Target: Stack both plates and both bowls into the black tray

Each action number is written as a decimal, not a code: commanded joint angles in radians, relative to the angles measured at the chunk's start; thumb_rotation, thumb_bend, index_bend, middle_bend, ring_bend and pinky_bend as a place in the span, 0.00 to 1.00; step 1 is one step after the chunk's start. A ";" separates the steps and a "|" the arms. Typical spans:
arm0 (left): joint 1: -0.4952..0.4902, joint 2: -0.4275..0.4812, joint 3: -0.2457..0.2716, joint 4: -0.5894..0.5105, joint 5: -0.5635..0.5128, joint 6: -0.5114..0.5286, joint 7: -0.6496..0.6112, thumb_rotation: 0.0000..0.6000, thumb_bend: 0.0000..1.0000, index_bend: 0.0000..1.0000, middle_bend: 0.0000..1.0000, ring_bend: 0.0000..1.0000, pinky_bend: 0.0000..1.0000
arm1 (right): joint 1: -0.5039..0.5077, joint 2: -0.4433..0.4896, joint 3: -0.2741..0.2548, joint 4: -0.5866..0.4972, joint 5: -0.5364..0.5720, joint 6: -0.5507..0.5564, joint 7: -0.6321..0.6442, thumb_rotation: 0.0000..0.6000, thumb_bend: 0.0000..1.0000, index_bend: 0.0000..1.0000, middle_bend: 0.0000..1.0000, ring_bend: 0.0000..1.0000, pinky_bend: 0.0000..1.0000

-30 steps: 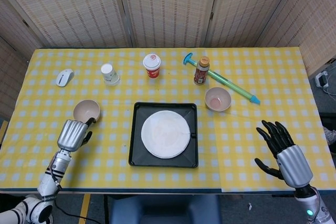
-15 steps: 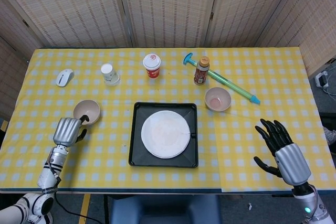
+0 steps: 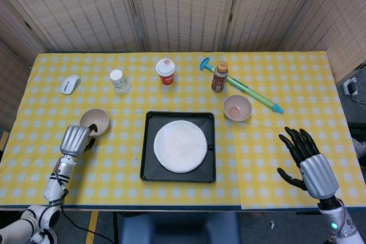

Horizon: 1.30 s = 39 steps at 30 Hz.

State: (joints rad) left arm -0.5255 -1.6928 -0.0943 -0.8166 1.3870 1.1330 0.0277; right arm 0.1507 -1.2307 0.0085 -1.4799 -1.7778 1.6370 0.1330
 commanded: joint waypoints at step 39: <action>-0.047 0.061 -0.012 -0.507 0.117 0.131 0.192 1.00 0.46 0.65 1.00 0.99 1.00 | -0.006 0.019 -0.026 -0.019 -0.051 0.038 0.025 1.00 0.28 0.00 0.00 0.00 0.00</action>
State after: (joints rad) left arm -0.5563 -1.6378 -0.0935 -1.2694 1.5134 1.2855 0.1750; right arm 0.1462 -1.2133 -0.0161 -1.4978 -1.8273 1.6731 0.1561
